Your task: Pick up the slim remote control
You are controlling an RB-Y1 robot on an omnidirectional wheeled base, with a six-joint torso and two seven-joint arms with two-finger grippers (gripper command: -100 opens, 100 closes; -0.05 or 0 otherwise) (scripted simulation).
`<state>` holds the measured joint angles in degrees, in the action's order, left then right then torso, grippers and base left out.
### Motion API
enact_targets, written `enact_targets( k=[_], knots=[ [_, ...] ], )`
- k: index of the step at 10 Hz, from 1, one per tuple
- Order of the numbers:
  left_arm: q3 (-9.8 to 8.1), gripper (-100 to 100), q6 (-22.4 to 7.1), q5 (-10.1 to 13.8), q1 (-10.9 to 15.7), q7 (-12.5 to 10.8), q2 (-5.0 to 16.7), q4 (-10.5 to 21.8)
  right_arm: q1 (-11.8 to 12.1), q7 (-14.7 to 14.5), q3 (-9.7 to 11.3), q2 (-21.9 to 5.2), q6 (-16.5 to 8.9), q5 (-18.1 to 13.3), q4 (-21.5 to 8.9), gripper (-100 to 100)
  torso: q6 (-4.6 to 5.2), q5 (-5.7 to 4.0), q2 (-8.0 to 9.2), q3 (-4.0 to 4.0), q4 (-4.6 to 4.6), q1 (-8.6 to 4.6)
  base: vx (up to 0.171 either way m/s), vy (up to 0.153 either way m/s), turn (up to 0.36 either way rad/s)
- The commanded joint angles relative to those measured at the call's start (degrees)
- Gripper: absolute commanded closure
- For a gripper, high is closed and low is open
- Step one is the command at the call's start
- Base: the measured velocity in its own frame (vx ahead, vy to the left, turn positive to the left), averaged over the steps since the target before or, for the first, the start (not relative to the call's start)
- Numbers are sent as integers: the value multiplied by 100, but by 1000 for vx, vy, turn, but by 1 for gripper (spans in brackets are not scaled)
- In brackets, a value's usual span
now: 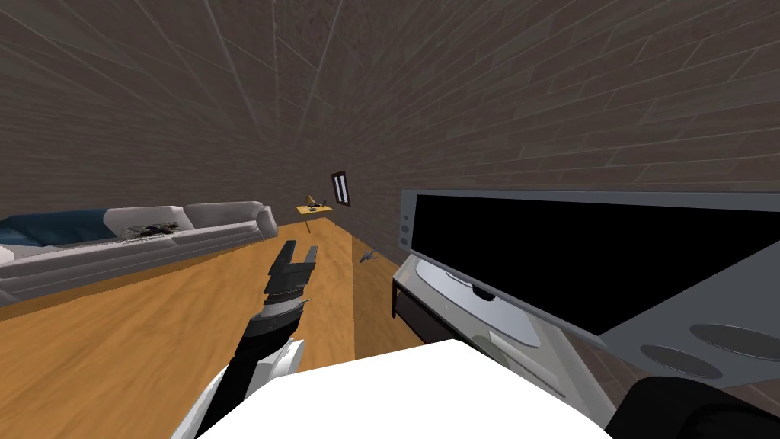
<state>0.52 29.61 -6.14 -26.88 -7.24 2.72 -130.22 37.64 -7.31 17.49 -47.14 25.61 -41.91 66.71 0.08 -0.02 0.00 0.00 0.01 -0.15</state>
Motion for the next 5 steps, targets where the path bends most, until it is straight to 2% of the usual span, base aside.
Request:
enact_targets(
  k=[1,2,3,4,5],
  knots=[
    [0,0,0,0,0,0,0,0,-64,-27,130,-148,35,-229,-286,-100,0,0,0,0,0,0,17,-24,223],
    [1,0,0,0,1,0,0,0,-128,-9,262,-305,43,-424,-530,-100,-9,0,-2,0,1,-1,32,-56,381],
    [1,0,0,0,1,0,0,0,-128,-9,262,-305,43,-433,-616,-100,-9,-1,-7,-3,0,-13,29,-69,112],
    [0,0,0,0,0,0,0,0,-201,11,393,-454,53,-625,-858,-100,-1,-2,-6,-3,-1,-15,23,-62,172],
    [0,0,0,0,1,0,0,0,-278,33,525,-591,65,-804,-1078,-100,-6,-3,-6,-3,0,-15,10,-84,369]
  ],
)
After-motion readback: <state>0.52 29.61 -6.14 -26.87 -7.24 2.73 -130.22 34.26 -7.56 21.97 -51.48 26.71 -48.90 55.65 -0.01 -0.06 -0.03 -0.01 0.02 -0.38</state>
